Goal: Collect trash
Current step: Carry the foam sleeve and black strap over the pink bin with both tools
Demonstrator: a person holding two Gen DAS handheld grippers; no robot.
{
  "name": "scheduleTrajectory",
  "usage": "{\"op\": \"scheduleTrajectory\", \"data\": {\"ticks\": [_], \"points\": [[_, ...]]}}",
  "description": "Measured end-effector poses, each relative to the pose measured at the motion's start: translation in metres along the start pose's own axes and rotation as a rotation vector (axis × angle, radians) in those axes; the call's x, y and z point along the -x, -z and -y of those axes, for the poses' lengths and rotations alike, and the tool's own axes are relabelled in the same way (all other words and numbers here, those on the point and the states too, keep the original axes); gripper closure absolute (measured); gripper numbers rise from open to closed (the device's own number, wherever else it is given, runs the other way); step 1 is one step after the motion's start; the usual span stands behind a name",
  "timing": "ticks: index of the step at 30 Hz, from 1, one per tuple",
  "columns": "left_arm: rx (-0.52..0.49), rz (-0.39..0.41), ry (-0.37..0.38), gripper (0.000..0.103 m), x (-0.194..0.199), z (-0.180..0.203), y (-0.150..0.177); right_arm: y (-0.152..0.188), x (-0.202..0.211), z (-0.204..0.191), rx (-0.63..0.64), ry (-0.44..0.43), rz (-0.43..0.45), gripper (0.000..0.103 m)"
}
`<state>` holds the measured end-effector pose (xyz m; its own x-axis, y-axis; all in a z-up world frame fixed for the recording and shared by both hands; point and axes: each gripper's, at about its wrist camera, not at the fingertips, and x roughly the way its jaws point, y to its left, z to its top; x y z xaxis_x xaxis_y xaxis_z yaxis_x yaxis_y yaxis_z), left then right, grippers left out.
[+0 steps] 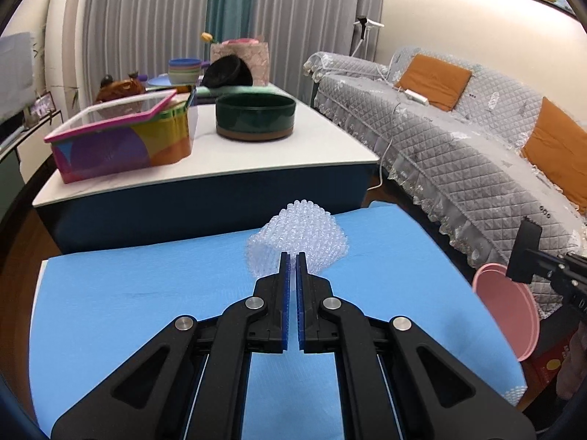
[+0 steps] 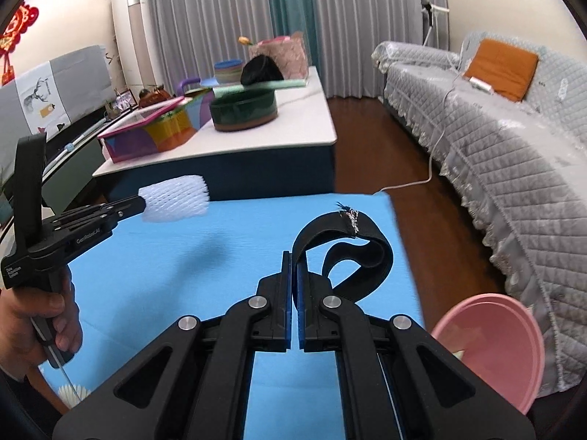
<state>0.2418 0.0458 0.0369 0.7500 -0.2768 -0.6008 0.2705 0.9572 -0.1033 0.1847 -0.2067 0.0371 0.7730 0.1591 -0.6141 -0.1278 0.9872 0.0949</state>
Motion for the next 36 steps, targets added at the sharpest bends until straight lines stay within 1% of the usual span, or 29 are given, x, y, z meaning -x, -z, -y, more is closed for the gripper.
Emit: {"op": "scheduleTrajectory", "data": {"ticks": [3, 9, 13, 18, 23, 28, 36], "points": [[-0.008, 0.015, 0.003, 0.100, 0.016, 0.011, 0.002, -0.002, 0.030, 0.014, 0.009, 0.008, 0.028, 0.101], [-0.018, 0.027, 0.017, 0.100, 0.045, 0.040, 0.001, -0.007, 0.075, 0.035, 0.004, 0.007, 0.079, 0.101], [-0.023, 0.045, 0.027, 0.100, 0.067, 0.064, -0.002, -0.006, 0.093, 0.042, 0.023, 0.006, 0.100, 0.101], [-0.010, 0.040, 0.014, 0.100, 0.080, 0.091, 0.004, 0.003, 0.102, 0.055, 0.023, 0.015, 0.115, 0.101], [0.012, 0.045, 0.012, 0.100, 0.080, 0.112, 0.017, 0.014, 0.100, 0.073, -0.016, 0.025, 0.111, 0.101], [0.027, 0.067, 0.042, 0.100, 0.076, 0.128, 0.026, 0.027, 0.099, 0.095, -0.043, 0.048, 0.104, 0.101], [-0.027, 0.053, 0.078, 0.100, 0.058, 0.162, 0.030, 0.045, 0.101, 0.132, -0.086, 0.098, 0.096, 0.101]]}}
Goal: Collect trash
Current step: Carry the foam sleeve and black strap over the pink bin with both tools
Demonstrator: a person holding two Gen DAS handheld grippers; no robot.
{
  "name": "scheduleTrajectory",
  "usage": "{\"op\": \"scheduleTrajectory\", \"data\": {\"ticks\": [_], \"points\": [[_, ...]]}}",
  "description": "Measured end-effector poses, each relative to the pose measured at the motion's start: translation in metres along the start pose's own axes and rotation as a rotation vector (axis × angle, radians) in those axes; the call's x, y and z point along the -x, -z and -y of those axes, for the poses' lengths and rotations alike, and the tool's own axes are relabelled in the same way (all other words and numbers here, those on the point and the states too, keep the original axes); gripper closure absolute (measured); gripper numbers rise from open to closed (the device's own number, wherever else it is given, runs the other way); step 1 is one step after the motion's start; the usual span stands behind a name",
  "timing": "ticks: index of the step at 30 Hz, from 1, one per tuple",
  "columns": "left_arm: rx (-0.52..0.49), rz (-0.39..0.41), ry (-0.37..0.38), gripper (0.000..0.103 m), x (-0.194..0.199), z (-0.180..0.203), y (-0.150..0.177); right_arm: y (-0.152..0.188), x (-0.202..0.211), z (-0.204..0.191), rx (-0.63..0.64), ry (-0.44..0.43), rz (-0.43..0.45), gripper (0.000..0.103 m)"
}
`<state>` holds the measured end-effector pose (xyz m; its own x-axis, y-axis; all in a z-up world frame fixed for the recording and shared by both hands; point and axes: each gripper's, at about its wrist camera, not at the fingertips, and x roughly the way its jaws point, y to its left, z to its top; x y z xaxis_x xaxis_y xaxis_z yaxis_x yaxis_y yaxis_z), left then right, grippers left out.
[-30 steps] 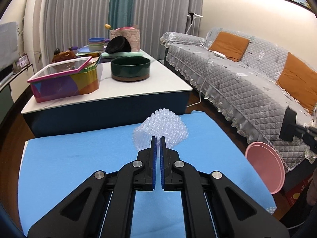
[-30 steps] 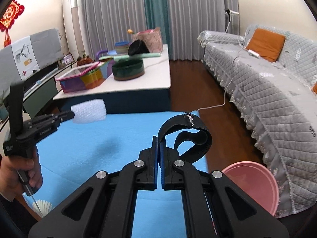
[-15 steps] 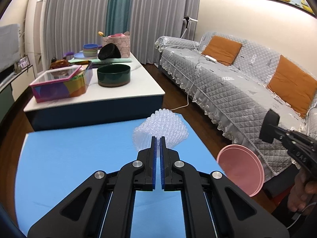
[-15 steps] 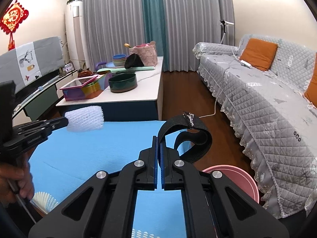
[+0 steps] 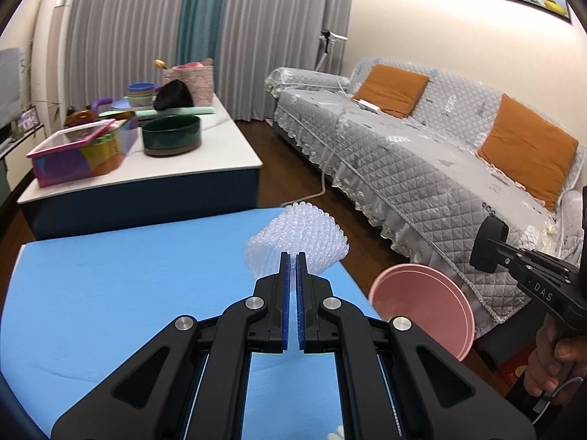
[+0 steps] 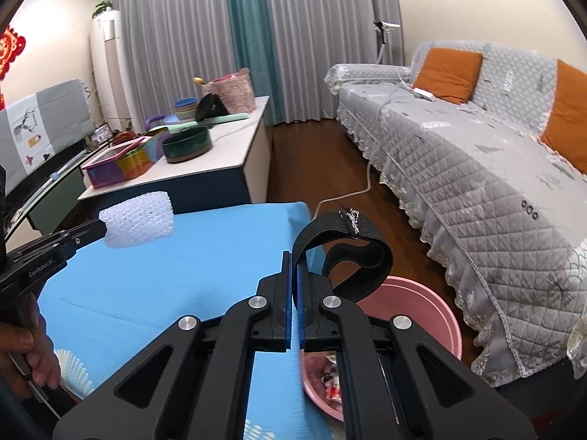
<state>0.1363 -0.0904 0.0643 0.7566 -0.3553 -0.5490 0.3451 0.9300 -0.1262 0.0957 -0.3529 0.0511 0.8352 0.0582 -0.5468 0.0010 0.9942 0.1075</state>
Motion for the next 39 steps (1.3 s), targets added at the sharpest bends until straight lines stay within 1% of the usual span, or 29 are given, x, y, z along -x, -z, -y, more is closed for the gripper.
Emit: {"op": "scheduleTrajectory", "data": {"ticks": [5, 14, 27, 39], "points": [[-0.053, -0.005, 0.036, 0.100, -0.008, 0.026, 0.002, 0.007, -0.003, 0.015, -0.008, 0.035, -0.008, 0.101], [-0.088, -0.029, 0.076, 0.100, -0.026, 0.056, 0.002, 0.015, -0.008, 0.041, -0.035, 0.073, -0.023, 0.100], [-0.122, -0.055, 0.093, 0.100, -0.041, 0.077, 0.005, 0.022, -0.012, 0.070, -0.057, 0.109, -0.034, 0.100], [-0.155, -0.079, 0.126, 0.100, -0.055, 0.101, 0.012, 0.025, -0.015, 0.083, -0.072, 0.123, -0.042, 0.100]]}}
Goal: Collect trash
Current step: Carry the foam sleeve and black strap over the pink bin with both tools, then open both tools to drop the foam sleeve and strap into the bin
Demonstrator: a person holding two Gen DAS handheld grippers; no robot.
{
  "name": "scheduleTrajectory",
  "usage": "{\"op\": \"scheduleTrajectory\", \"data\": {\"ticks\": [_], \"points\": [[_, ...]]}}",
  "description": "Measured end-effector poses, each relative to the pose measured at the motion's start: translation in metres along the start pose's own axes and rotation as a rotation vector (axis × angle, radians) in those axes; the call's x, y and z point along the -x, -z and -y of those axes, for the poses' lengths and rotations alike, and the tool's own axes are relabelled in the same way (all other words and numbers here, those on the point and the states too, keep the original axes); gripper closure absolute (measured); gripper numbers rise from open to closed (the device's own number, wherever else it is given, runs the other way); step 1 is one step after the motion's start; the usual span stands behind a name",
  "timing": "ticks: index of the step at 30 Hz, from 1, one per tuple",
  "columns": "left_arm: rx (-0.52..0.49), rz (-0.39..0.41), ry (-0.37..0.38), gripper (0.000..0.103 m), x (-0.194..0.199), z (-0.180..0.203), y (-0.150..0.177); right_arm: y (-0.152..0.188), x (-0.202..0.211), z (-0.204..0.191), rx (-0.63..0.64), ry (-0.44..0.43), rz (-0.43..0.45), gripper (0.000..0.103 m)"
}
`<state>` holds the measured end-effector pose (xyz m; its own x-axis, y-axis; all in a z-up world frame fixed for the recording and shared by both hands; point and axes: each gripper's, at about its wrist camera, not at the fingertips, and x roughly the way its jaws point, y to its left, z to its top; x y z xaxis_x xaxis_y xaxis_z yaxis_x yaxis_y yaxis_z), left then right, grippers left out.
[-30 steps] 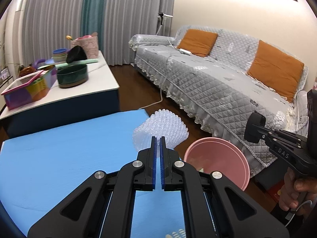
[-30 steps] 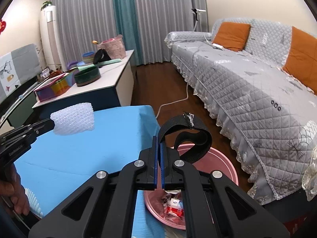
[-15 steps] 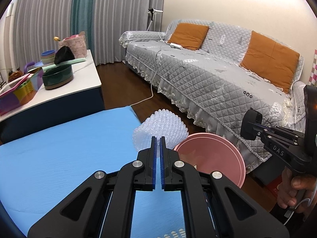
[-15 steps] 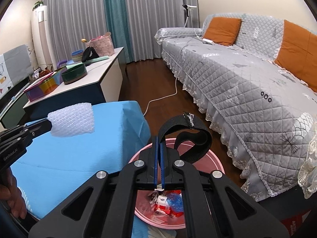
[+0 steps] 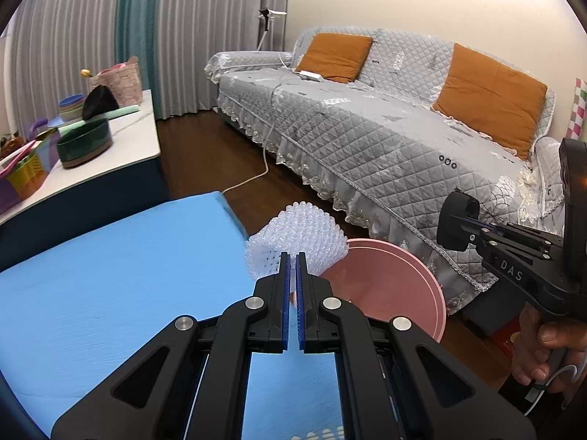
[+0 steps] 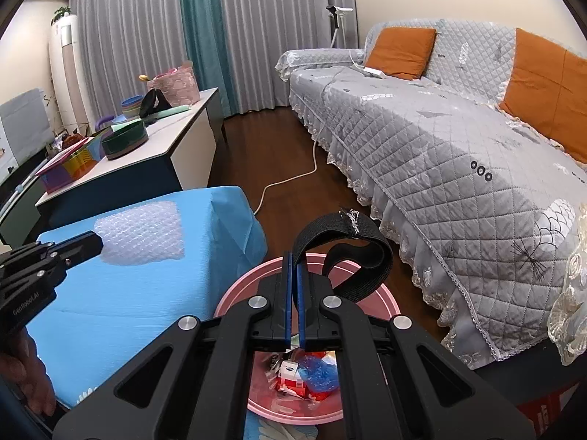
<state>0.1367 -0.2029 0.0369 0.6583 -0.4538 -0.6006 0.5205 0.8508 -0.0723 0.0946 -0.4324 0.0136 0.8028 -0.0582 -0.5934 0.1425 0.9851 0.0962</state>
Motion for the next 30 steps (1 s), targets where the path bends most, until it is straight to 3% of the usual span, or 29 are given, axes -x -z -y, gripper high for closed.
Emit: {"op": "scheduleTrajectory", "data": {"ticks": [12, 15, 16, 19, 20, 30], "points": [[-0.030, -0.021, 0.049, 0.100, -0.019, 0.023, -0.001, 0.006, -0.009, 0.010, -0.004, -0.002, -0.032, 0.100], [-0.034, -0.031, 0.071, 0.099, -0.025, 0.028, -0.001, 0.007, -0.014, 0.013, -0.011, 0.002, -0.052, 0.095], [-0.033, -0.043, 0.083, 0.099, -0.028, 0.028, 0.000, 0.008, -0.015, 0.014, -0.014, 0.006, -0.054, 0.087], [-0.018, -0.052, 0.105, 0.083, -0.031, 0.028, 0.001, 0.008, -0.013, 0.019, -0.032, 0.021, -0.045, 0.058], [-0.013, -0.050, 0.107, 0.075, -0.031, 0.028, 0.001, 0.007, -0.013, 0.021, -0.036, 0.024, -0.043, 0.055], [-0.004, -0.033, 0.102, 0.074, -0.023, 0.025, 0.000, 0.007, -0.013, 0.030, -0.070, 0.018, -0.054, 0.051]]}}
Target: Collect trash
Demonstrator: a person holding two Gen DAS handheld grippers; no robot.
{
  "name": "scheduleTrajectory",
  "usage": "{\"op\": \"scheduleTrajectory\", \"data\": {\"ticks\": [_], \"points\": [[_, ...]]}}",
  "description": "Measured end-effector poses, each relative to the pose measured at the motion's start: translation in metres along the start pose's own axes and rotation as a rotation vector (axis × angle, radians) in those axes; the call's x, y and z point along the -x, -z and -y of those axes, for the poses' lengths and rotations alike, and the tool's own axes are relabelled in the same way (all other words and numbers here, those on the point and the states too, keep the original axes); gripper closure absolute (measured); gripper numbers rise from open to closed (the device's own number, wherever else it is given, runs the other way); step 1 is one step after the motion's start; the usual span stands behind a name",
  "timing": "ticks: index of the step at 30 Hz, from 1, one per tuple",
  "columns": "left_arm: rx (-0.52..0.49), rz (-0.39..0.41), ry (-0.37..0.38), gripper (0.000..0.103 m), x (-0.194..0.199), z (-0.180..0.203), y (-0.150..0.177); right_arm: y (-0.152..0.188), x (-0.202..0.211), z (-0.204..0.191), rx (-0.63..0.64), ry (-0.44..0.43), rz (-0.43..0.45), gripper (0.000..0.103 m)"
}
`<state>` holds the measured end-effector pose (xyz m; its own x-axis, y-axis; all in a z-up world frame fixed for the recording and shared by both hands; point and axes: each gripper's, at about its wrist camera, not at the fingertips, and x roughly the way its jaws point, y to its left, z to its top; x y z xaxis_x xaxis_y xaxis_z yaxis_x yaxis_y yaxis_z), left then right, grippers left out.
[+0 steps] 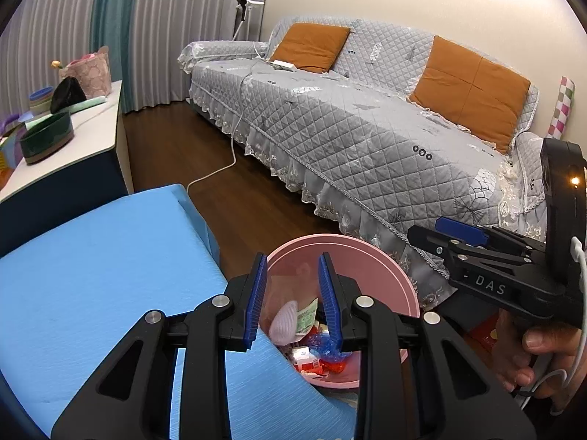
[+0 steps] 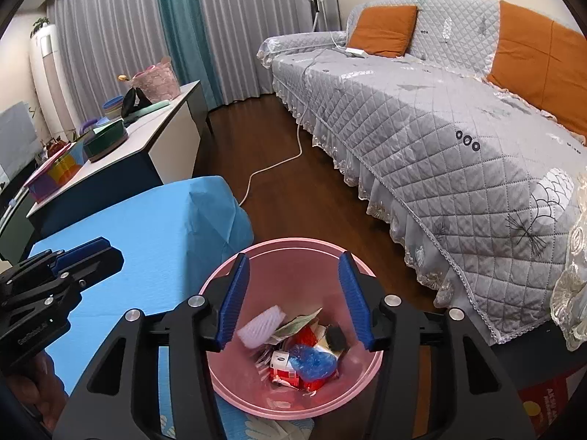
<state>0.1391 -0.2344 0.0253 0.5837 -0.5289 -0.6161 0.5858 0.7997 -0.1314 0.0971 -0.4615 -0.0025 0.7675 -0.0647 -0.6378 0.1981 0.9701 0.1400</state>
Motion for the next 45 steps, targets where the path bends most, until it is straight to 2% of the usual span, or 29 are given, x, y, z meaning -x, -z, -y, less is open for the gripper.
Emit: {"op": "scheduleTrajectory", "data": {"ticks": [6, 12, 16, 21, 28, 30, 34, 38, 42, 45], "points": [[0.001, 0.029, -0.034, 0.074, 0.019, -0.010, 0.000, -0.001, 0.004, -0.005, 0.017, 0.000, 0.011, 0.050], [0.024, 0.066, -0.084, 0.074, 0.057, -0.028, 0.006, 0.000, 0.018, -0.024, 0.048, -0.014, 0.035, 0.047], [0.041, 0.100, -0.128, 0.068, 0.087, -0.041, 0.019, 0.001, 0.035, -0.049, 0.094, -0.037, 0.067, 0.045], [0.093, 0.113, -0.183, 0.067, 0.118, -0.058, 0.044, 0.008, 0.065, -0.087, 0.167, -0.066, 0.129, 0.041], [0.174, 0.173, -0.247, 0.062, 0.173, -0.079, 0.074, 0.037, 0.096, -0.140, 0.227, -0.115, 0.166, 0.038], [0.190, 0.196, -0.275, 0.056, 0.189, -0.084, 0.081, 0.047, 0.104, -0.154, 0.250, -0.119, 0.176, 0.033], [0.227, 0.207, -0.346, 0.053, 0.213, -0.093, 0.096, 0.063, 0.118, -0.171, 0.264, -0.126, 0.184, 0.019], [0.281, 0.193, -0.408, 0.039, 0.231, -0.101, 0.116, 0.079, 0.127, -0.178, 0.258, -0.119, 0.177, 0.009], [0.313, 0.175, -0.479, 0.027, 0.249, -0.101, 0.144, 0.099, 0.135, -0.180, 0.241, -0.106, 0.155, 0.005], [0.340, 0.160, -0.513, 0.025, 0.258, -0.100, 0.163, 0.112, 0.137, -0.181, 0.235, -0.106, 0.131, 0.005]]}}
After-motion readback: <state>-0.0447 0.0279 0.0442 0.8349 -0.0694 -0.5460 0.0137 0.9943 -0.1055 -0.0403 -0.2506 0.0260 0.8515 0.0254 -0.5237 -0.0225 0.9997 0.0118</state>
